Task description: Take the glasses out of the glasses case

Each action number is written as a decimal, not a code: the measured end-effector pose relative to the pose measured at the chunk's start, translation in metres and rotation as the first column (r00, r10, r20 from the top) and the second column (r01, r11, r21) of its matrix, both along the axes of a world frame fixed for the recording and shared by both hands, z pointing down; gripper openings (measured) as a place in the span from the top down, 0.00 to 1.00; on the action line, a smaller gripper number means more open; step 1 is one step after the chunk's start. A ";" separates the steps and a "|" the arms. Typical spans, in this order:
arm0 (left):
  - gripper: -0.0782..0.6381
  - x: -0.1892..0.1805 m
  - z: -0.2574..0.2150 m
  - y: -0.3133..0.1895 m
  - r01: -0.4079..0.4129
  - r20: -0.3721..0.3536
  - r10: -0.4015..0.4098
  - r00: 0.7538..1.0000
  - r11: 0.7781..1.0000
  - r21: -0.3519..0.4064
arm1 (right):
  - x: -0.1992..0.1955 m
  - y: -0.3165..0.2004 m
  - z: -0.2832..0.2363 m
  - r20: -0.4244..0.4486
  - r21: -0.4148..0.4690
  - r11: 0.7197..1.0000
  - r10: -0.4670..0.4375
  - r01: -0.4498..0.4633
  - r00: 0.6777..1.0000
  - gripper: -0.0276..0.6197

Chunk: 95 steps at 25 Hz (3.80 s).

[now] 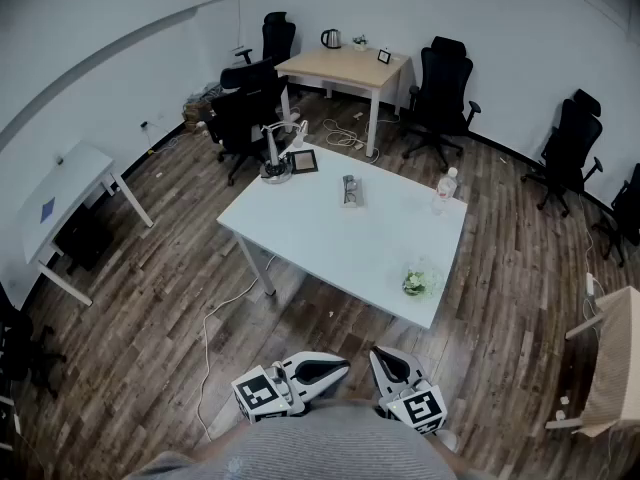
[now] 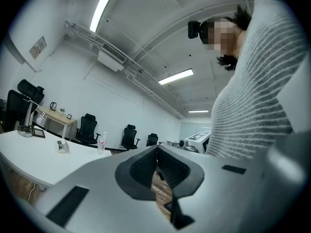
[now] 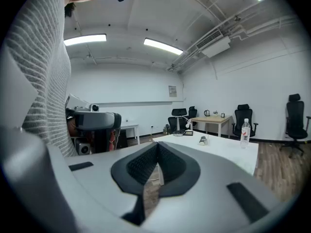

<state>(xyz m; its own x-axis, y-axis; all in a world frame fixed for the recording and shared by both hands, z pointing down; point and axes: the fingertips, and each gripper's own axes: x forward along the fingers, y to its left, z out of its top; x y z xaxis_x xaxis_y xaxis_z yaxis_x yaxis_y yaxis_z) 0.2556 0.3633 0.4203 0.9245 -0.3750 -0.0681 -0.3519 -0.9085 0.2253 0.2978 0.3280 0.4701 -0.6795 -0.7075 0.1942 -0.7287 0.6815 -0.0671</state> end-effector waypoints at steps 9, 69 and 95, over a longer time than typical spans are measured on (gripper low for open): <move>0.87 0.007 0.004 -0.001 -0.032 0.011 0.032 0.999 0.999 -0.008 | 0.006 -0.003 0.000 0.018 -0.006 1.000 0.016 -0.016 1.000 0.94; 0.87 -0.263 0.008 -0.414 -0.194 -0.036 0.196 0.980 0.980 0.031 | -0.203 -0.403 -0.021 -0.066 0.002 0.939 0.344 -0.345 0.937 0.93; 0.87 -0.213 0.013 -0.495 -0.342 0.036 0.340 0.940 0.931 0.128 | -0.103 -0.505 -0.008 -0.085 -0.023 0.939 0.339 -0.342 0.937 0.93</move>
<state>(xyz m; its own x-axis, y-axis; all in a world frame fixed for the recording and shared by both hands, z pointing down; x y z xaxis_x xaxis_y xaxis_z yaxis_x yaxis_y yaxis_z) 0.0429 -0.1314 0.4335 0.9963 -0.0254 -0.0822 -0.0176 -0.9954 0.0947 0.1944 -0.1767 0.4626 -0.3808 -0.8852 0.2674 -0.9207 0.3898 -0.0204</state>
